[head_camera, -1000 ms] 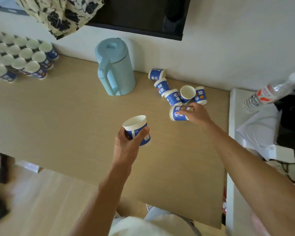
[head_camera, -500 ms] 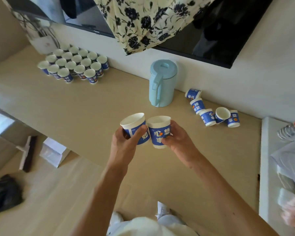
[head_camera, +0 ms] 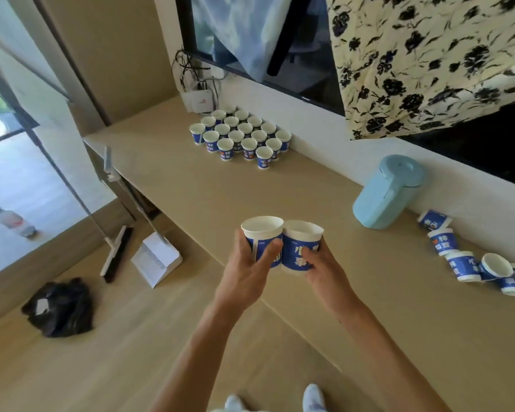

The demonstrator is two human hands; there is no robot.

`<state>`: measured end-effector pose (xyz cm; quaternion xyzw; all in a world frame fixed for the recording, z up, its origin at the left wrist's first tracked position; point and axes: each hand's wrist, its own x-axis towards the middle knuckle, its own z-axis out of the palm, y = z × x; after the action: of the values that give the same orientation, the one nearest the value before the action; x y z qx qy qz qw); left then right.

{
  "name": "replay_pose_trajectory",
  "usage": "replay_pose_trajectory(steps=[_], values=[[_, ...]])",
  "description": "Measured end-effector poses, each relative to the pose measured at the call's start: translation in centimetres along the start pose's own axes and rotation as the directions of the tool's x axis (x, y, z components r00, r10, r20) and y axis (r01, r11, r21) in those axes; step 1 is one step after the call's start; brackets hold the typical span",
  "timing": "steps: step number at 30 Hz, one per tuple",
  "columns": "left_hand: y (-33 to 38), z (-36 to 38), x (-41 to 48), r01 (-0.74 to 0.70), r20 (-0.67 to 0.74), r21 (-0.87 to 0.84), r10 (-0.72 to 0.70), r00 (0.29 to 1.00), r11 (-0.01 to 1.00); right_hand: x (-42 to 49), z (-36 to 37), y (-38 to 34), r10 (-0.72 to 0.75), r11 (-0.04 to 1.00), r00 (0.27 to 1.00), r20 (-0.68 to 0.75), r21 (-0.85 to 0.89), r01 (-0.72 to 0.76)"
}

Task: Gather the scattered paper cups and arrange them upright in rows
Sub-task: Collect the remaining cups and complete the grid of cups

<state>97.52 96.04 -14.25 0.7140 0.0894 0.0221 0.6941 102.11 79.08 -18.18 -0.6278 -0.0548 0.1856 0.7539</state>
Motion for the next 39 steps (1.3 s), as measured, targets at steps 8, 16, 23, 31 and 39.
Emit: replay_pose_trajectory(steps=[8,16,23,31,39], values=[[-0.4,-8.6,3.0,0.011,-0.042,0.021,-0.011,0.999,1.000,5.1,7.0,0.2,-0.032,0.995,0.999,0.014,-0.089,0.033],[-1.0,-14.2,12.0,0.009,-0.096,0.087,-0.001,0.995,0.996,14.9,9.6,3.0,-0.085,0.996,0.991,-0.101,-0.013,0.084],[0.4,-19.6,22.4,0.032,-0.073,0.273,-0.013,0.997,0.962,25.7,11.5,3.2,-0.072,0.996,0.977,-0.199,0.035,0.081],[-0.6,-22.4,32.2,0.045,-0.028,0.263,-0.039,0.999,0.964,33.7,12.8,2.7,-0.065,0.997,0.916,-0.397,0.005,0.073],[-4.6,-25.5,40.3,0.074,0.082,0.259,-0.098,0.992,0.963,38.2,14.3,7.1,0.007,1.000,0.780,-0.626,-0.004,-0.012]])
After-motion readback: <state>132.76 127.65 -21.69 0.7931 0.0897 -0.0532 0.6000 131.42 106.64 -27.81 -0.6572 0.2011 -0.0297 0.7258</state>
